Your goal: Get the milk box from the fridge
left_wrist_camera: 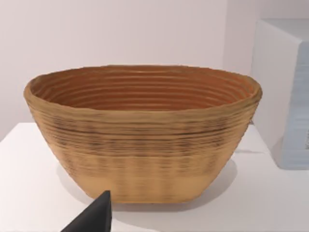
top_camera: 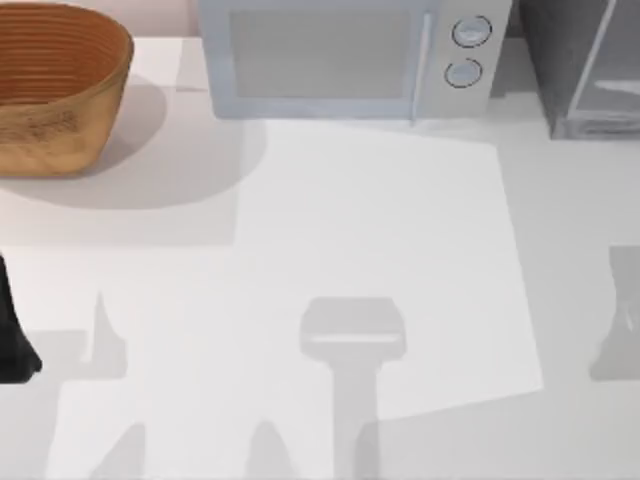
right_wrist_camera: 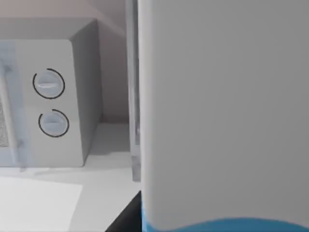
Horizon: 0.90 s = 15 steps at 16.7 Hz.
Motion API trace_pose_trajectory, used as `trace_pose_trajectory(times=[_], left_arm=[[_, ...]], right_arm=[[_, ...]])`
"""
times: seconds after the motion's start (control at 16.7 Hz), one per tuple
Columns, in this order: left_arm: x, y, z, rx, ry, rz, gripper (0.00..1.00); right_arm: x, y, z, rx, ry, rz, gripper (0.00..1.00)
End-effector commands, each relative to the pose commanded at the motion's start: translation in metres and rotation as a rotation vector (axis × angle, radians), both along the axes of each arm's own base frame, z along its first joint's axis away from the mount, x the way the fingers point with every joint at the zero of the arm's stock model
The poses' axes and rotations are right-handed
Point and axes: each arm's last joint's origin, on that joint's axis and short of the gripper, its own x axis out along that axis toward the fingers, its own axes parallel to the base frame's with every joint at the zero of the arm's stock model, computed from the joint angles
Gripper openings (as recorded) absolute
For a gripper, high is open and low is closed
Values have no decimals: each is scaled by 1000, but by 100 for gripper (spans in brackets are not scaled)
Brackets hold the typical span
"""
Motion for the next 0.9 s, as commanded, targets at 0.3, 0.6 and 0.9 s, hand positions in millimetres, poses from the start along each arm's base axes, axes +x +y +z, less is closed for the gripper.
trace_pose_trajectory(times=[0.3, 0.6, 0.9], left_arm=[[0, 0, 0, 0, 0, 0, 100], [0, 0, 0, 0, 0, 0, 100], [0, 0, 0, 0, 0, 0, 100]], right_arm=[[3, 2, 7, -1, -16, 36, 0], [25, 10, 30, -12, -59, 188, 0], [74, 27, 25, -5, 3, 394, 0]])
